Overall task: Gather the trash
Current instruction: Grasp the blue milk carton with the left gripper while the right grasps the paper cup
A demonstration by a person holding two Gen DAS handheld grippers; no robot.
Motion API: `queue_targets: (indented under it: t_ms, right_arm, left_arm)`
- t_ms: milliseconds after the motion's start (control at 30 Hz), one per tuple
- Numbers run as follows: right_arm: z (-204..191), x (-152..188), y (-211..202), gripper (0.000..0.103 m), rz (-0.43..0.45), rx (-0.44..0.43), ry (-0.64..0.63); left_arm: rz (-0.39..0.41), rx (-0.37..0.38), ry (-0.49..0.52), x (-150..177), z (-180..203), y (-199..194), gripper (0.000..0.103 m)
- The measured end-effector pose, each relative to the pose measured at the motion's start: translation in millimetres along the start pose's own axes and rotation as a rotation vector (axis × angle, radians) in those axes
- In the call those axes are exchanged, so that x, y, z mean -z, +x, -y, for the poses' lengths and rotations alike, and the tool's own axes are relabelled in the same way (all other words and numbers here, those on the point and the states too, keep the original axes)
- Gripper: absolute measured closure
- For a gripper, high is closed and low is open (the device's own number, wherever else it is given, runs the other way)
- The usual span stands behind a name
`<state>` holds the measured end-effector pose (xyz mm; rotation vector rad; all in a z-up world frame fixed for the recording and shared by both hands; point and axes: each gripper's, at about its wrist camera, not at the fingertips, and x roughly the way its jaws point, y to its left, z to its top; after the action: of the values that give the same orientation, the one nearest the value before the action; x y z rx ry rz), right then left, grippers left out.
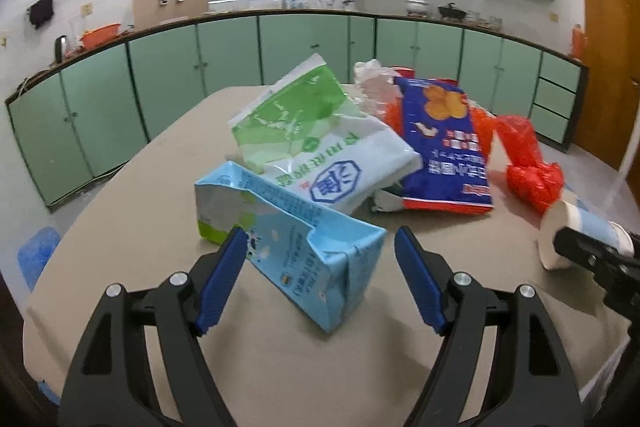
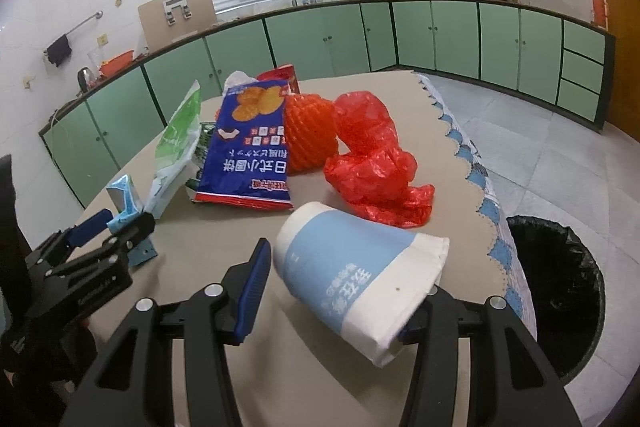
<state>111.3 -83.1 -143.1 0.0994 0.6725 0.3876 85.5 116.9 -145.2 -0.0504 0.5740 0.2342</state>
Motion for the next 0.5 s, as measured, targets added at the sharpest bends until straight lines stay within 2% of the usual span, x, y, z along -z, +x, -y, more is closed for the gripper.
queue_targets:
  t_ms: [100, 367, 500]
  right_arm:
    - [-1, 0, 0, 0.052, 0.0, -0.001, -0.006]
    - [-5, 1, 0, 0.052, 0.001, -0.017, -0.02]
    - [-3, 2, -3, 0.052, -0.008, -0.047, -0.015]
  left_arm:
    - [-0.003, -0.013, -0.034, 1, -8, 1, 0.031]
    - [-0.006, 0.036, -0.093, 7, -28, -5, 0.071]
    - [0.003, 0.033, -0.11, 9, -37, -8, 0.072]
